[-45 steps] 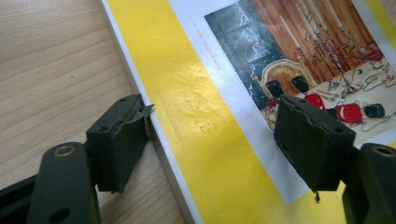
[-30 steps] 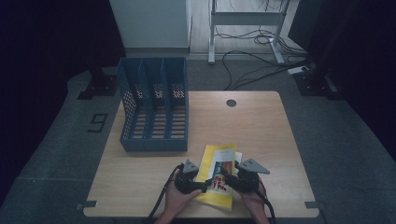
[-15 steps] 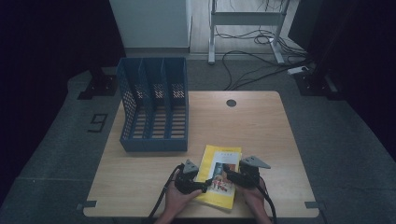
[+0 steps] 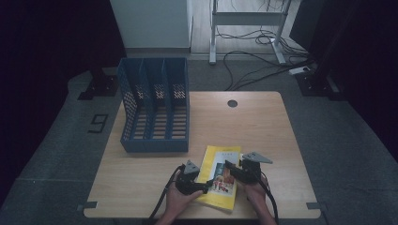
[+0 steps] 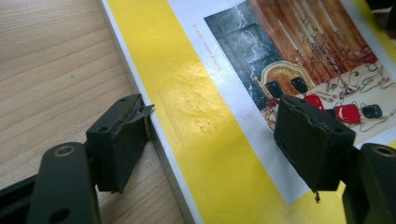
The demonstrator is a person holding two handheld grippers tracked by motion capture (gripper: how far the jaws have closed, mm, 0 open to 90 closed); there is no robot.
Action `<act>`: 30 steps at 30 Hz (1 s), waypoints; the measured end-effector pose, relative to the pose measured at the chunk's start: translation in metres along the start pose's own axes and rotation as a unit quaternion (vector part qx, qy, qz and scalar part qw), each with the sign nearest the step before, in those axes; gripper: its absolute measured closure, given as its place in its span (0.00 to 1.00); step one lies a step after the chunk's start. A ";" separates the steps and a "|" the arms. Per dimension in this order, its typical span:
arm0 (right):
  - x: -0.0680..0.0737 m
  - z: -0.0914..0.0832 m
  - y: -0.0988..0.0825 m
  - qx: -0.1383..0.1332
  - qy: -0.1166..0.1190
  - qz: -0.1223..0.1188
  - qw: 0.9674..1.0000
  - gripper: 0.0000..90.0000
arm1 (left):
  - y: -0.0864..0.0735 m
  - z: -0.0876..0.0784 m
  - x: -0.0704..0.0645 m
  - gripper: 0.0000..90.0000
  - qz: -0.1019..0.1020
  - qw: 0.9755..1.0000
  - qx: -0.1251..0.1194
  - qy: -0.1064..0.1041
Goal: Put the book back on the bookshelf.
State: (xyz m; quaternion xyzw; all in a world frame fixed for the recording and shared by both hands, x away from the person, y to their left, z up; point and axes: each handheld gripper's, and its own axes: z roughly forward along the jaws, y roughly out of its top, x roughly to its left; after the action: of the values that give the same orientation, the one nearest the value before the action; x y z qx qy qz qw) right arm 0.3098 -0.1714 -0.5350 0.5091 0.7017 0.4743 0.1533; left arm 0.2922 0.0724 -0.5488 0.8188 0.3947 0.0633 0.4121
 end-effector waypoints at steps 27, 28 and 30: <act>-0.001 0.006 0.000 0.033 0.031 0.006 0.999 0.76 | 0.000 0.000 0.001 0.28 0.000 1.000 0.000 -0.002; -0.001 0.004 0.000 0.034 0.027 0.003 0.999 0.73 | 0.000 0.000 0.001 0.28 0.000 1.000 0.000 -0.002; -0.001 0.004 0.000 0.036 0.014 0.001 0.999 0.67 | 0.000 0.000 0.001 0.28 0.000 1.000 0.000 -0.002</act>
State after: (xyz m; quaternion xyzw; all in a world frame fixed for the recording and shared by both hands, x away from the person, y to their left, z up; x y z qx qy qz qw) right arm 0.3132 -0.1699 -0.5370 0.5078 0.7200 0.4562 0.1247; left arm 0.2929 0.0732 -0.5489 0.8188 0.3940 0.0613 0.4130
